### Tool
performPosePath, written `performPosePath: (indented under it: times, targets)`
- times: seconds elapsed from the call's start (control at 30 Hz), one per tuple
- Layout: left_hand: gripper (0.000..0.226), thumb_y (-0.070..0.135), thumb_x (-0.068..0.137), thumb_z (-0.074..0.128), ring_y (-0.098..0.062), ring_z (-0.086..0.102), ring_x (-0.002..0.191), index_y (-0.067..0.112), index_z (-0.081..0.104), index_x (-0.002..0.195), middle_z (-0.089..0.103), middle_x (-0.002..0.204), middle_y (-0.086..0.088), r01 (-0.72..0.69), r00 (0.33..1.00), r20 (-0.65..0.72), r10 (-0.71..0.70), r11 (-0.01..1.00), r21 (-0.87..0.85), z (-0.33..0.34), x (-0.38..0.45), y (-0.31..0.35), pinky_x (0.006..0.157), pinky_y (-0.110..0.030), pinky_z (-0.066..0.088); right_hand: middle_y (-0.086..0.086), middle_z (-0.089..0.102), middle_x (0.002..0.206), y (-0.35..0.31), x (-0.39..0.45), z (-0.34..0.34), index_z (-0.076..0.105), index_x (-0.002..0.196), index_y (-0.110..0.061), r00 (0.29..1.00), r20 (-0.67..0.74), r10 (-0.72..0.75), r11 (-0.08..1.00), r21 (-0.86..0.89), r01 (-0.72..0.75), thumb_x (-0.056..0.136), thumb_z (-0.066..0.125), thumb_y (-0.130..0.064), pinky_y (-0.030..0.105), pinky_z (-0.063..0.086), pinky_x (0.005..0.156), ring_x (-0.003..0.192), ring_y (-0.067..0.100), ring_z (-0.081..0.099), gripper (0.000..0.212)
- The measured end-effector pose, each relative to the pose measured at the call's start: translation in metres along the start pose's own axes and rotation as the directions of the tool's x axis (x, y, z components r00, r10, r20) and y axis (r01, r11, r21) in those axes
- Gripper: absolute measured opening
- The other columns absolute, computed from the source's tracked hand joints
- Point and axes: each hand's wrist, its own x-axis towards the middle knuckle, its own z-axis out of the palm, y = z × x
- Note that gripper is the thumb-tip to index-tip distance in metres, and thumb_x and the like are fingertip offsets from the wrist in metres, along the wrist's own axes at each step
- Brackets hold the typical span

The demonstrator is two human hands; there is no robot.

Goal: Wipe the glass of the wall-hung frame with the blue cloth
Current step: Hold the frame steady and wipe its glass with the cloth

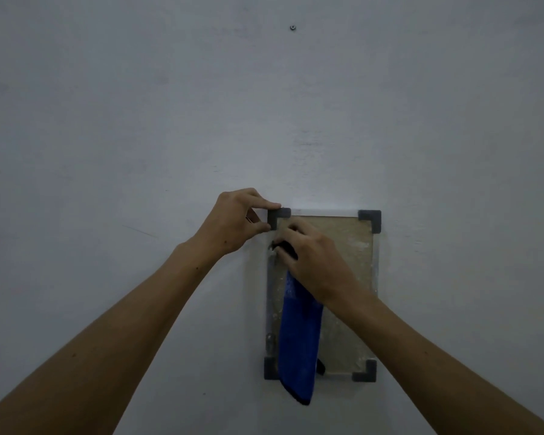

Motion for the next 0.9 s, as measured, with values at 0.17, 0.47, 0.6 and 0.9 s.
performPosePath:
  times: [0.17,0.47,0.6,0.9]
  targets:
    - [0.041,0.020,0.078,0.082,-0.007,0.065,0.075,0.023,0.072,0.118,0.069,0.106,0.004,-0.014,1.000,-0.019,0.014,1.000,-0.004,0.002,-0.002,0.001,0.071,-0.008,0.051,0.004,0.059,0.103,0.004,0.022,-0.010,0.069,0.103,-0.007,0.983,-0.162,0.083,0.997,0.022,-0.080,0.095,0.064,-0.015,0.019,0.051,0.078,0.083,0.012,0.058,0.012]
    - [0.050,0.022,0.076,0.084,-0.004,0.065,0.071,0.025,0.070,0.123,0.065,0.110,0.006,-0.005,1.000,0.027,0.005,1.000,0.002,0.000,-0.002,0.001,0.076,-0.017,0.056,0.003,0.058,0.105,0.003,0.011,-0.008,0.068,0.104,-0.008,0.975,-0.173,0.140,0.990,0.046,-0.134,0.098,0.061,-0.017,0.024,0.053,0.081,0.085,0.012,0.058,0.013]
    - [0.061,0.031,0.071,0.087,-0.002,0.065,0.068,0.025,0.065,0.129,0.060,0.114,0.010,-0.005,0.996,0.086,0.006,1.000,-0.011,-0.004,-0.004,0.001,0.071,-0.012,0.054,0.005,0.061,0.111,-0.010,-0.010,0.006,0.066,0.112,-0.009,0.996,-0.050,0.072,0.997,0.002,-0.072,0.100,0.056,-0.018,0.029,0.055,0.086,0.093,0.015,0.060,0.018]
    - [0.072,0.022,0.072,0.088,-0.005,0.066,0.068,0.023,0.058,0.137,0.056,0.124,0.007,-0.024,0.998,0.064,0.024,1.000,0.000,0.006,-0.014,0.001,0.075,-0.020,0.058,0.008,0.066,0.106,-0.019,-0.007,0.018,0.067,0.111,-0.008,0.955,-0.177,0.239,0.971,0.067,-0.230,0.099,0.058,-0.018,0.027,0.055,0.083,0.090,0.017,0.062,0.017]
